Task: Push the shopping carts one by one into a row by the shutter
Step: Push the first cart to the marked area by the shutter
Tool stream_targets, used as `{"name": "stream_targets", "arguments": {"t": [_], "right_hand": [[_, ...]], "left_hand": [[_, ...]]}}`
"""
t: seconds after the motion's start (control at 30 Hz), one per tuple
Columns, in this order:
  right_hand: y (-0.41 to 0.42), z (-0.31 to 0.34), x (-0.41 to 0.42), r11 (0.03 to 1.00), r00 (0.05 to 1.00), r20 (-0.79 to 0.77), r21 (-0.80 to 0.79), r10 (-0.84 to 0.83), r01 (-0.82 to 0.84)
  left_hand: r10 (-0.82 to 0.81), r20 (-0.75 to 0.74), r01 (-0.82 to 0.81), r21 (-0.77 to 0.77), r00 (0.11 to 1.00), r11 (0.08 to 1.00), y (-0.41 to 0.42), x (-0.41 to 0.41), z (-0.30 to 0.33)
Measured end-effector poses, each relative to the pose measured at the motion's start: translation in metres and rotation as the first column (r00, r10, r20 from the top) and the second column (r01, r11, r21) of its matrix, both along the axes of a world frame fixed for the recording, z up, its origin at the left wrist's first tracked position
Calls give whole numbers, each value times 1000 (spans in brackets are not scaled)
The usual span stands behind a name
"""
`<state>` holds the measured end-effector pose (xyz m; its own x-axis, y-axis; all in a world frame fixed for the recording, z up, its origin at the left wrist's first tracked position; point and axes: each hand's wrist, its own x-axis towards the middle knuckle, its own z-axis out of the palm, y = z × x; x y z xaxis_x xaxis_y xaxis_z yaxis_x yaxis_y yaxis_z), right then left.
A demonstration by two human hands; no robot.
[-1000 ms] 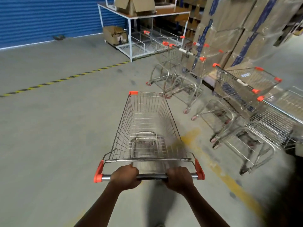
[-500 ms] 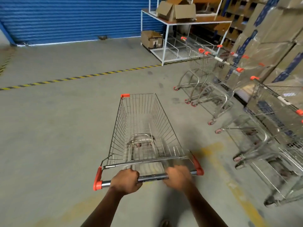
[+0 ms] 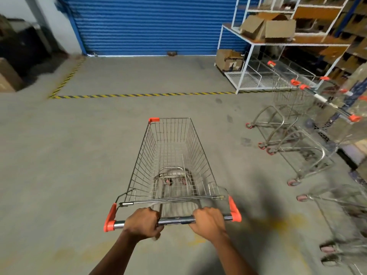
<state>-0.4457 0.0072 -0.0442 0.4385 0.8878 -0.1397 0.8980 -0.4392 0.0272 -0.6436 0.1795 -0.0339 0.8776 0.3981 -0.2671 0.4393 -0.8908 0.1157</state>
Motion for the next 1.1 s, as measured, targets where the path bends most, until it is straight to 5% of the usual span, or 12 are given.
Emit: {"name": "stream_targets", "arguments": {"t": [0.57, 1.1], "right_hand": [[187, 10, 53, 986, 986, 3, -19, 167, -167], [408, 15, 128, 990, 988, -59, -22, 140, -141]], "left_hand": [[90, -25, -89, 24, 996, 996, 173, 43, 4], [99, -23, -98, 29, 995, 995, 382, 114, 6]]}}
